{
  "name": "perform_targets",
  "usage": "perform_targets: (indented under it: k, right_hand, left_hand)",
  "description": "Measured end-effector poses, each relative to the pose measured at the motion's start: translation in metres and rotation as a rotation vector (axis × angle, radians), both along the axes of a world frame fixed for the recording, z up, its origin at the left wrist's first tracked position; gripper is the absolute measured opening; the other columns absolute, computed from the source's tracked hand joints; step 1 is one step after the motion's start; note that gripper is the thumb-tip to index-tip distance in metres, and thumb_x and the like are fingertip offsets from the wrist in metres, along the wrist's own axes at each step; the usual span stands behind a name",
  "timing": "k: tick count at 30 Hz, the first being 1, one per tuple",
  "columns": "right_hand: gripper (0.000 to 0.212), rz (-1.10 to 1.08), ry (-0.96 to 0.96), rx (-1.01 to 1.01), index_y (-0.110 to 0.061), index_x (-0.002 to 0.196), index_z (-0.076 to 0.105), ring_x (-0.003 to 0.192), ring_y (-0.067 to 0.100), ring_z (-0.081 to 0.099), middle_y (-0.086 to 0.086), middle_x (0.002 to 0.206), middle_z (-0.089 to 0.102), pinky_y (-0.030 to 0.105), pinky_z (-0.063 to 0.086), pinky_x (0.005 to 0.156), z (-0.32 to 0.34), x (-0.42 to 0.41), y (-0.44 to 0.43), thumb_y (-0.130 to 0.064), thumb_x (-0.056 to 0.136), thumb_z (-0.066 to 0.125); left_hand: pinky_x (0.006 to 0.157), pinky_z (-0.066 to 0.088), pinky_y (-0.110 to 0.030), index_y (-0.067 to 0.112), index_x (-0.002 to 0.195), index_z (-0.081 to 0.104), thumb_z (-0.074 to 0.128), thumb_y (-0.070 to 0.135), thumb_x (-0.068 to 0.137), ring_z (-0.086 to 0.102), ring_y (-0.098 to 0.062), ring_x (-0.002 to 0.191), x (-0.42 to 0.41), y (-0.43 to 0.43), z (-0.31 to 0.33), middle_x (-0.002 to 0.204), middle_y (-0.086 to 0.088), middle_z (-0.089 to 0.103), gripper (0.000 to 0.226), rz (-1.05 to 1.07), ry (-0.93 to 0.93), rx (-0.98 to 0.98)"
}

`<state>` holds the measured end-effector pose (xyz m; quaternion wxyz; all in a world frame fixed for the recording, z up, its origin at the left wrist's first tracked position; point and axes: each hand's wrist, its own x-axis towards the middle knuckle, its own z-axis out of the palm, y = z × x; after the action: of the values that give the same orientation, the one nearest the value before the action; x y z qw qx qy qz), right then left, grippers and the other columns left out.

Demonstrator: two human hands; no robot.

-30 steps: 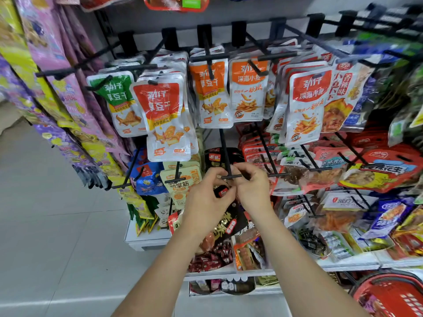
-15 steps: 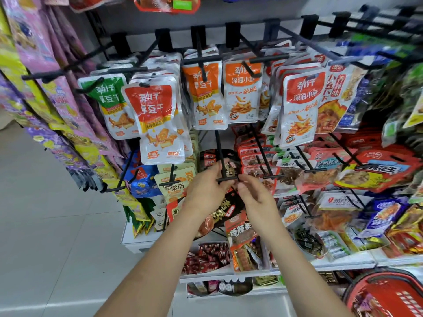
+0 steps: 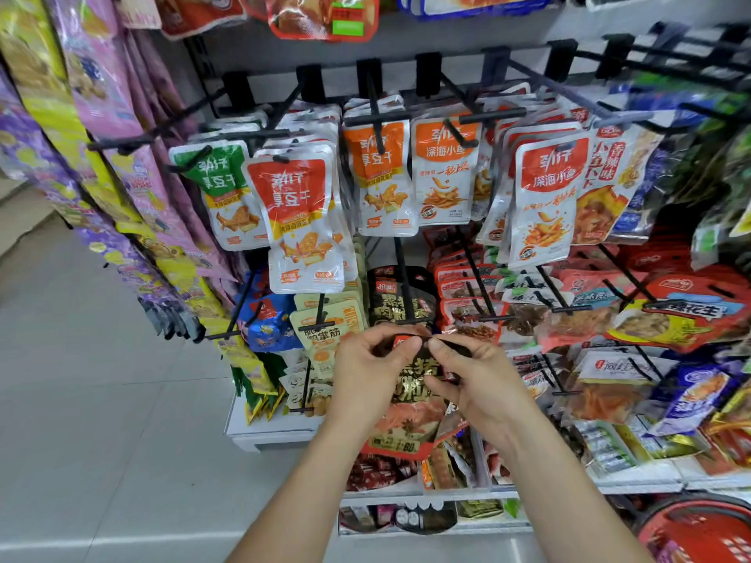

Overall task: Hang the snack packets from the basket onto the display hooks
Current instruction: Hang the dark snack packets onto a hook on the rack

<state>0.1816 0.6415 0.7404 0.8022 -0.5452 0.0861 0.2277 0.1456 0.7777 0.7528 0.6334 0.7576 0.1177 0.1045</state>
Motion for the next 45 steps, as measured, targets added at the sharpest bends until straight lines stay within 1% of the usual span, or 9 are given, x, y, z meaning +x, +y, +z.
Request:
perform_targets:
  k: [6,13,18,23,29,33,37,40,45]
  right_hand:
    - [0.01,-0.093,-0.094,0.051,-0.005,0.093,0.072,0.079,0.009,0.066,0.003,0.086,0.073,0.021,0.056,0.061,0.003,0.005,0.014,-0.002,0.089,0.064]
    - [0.013,-0.214,-0.177,-0.068,-0.008,0.096,0.072,0.07,0.002,0.065,0.002,0.084,0.071,0.02,0.055,0.06,0.001,0.011,0.03,-0.001,0.091,0.062]
    - [0.017,-0.211,-0.186,-0.09,-0.014,0.089,0.073,0.068,0.002,0.065,0.001,0.082,0.072,0.022,0.054,0.06,-0.003,0.013,0.033,0.0,0.091,0.062]
    - [0.012,-0.225,-0.155,-0.086,-0.009,0.092,0.073,0.071,0.004,0.065,0.002,0.083,0.071,0.023,0.055,0.061,-0.008,0.014,0.03,-0.002,0.091,0.063]
    - [0.011,-0.263,-0.158,-0.116,-0.008,0.094,0.073,0.069,0.004,0.065,0.001,0.082,0.071,0.022,0.055,0.06,-0.011,0.018,0.031,-0.003,0.091,0.064]
    - [0.01,-0.271,-0.146,-0.138,-0.008,0.098,0.073,0.069,0.005,0.065,0.005,0.087,0.071,0.028,0.057,0.063,-0.013,0.023,0.036,-0.01,0.092,0.064]
    - [0.017,-0.205,-0.142,-0.25,-0.011,0.098,0.069,0.069,0.011,0.067,0.007,0.088,0.067,0.05,0.058,0.079,-0.019,0.032,0.036,-0.024,0.097,0.057]
    - [0.035,-0.162,-0.205,-0.441,-0.009,0.118,0.064,0.098,0.019,0.067,0.007,0.107,0.069,0.047,0.053,0.092,-0.019,0.036,0.035,-0.035,0.097,0.055]
    - [0.022,-0.116,-0.501,-0.739,-0.013,0.102,0.07,0.08,0.014,0.064,-0.007,0.08,0.065,0.024,0.047,0.066,-0.016,0.021,0.021,-0.024,0.098,0.052]
  left_hand:
    - [0.071,0.048,-0.024,0.03,0.086,0.066,0.064,0.014,0.09,0.062,-0.007,0.076,0.013,0.002,-0.007,0.082,0.007,0.069,0.017,0.153,-0.036,0.06]
    - [0.063,0.045,-0.008,0.038,0.079,0.067,0.064,0.003,0.087,0.059,0.01,0.067,0.026,0.003,0.003,0.08,0.02,0.068,0.037,0.125,-0.039,0.086]
    - [0.054,0.039,-0.008,0.033,0.083,0.066,0.061,0.002,0.089,0.054,0.006,0.058,0.027,0.007,0.003,0.08,0.021,0.064,0.031,0.102,-0.022,0.214]
    - [0.066,0.039,-0.002,0.025,0.096,0.071,0.063,0.007,0.089,0.055,0.01,0.073,0.031,0.008,0.0,0.085,0.022,0.061,0.022,0.06,0.01,0.313]
    - [0.08,0.045,-0.017,0.02,0.109,0.07,0.057,0.002,0.092,0.057,-0.003,0.088,0.031,0.01,-0.005,0.096,0.013,0.064,0.028,0.063,-0.028,0.371]
    - [0.088,0.043,-0.015,0.011,0.106,0.068,0.063,-0.007,0.082,0.051,0.0,0.093,0.027,0.012,-0.016,0.105,-0.002,0.065,0.031,0.157,-0.291,0.622]
    - [0.089,0.044,-0.027,0.004,0.101,0.068,0.071,-0.004,0.076,0.052,-0.02,0.098,0.017,0.01,-0.032,0.105,-0.009,0.063,0.026,0.139,-0.426,0.935]
    - [0.077,0.048,-0.029,0.011,0.109,0.061,0.074,0.012,0.081,0.058,-0.019,0.092,0.02,0.006,-0.03,0.103,0.0,0.061,0.031,0.033,-0.266,0.844]
    - [0.056,0.044,-0.028,0.019,0.101,0.049,0.075,0.027,0.082,0.06,-0.013,0.065,0.042,-0.004,-0.026,0.083,0.008,0.061,0.033,0.108,-0.124,0.644]
